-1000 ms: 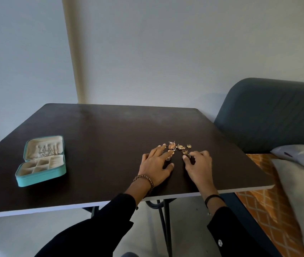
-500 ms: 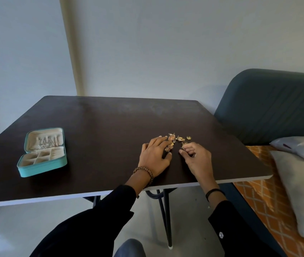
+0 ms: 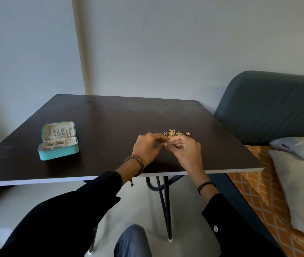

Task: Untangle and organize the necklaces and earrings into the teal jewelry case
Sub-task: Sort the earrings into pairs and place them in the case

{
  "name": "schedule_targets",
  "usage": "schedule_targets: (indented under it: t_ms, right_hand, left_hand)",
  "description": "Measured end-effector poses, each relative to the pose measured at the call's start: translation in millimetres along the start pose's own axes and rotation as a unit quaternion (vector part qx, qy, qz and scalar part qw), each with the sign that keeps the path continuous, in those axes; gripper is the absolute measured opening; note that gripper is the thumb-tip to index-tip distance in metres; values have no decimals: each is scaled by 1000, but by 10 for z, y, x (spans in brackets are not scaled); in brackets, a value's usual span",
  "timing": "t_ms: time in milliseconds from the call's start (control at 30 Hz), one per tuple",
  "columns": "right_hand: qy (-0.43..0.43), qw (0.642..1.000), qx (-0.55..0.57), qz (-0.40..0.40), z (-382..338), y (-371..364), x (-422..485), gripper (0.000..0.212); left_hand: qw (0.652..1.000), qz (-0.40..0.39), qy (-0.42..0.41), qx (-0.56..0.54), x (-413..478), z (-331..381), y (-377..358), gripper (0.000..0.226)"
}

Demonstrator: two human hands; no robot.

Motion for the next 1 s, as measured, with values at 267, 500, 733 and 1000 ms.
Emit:
schedule_targets:
  t_ms: [267, 500, 733, 1000]
  right_hand:
    - [34, 996, 60, -56, -517, -249, -252, 19]
    - [49, 983, 118, -131, -876, -563, -449, 23]
    - [63, 971, 154, -171, -1211, -811, -533, 29]
    - [132, 974, 98, -159, -1459, -1079, -587, 22]
  left_hand:
    - [976, 39, 82, -200, -384, -57, 595, 19]
    - [951, 135, 104, -259, -823, -202, 1023, 20]
    - [923, 198, 113, -311, -1113, -271, 1346, 21]
    - [939, 238, 98, -229, -1277, -402, 1616, 20]
Point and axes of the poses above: each hand's wrist, its own x-axis towards the middle knuckle, its own y-axis out of the back of the hand, z = x × y, the point moved 1 cm from there along x, towards the middle knuckle, and after that the axes turned 4 degrees about -y, right-handed, at the moved point
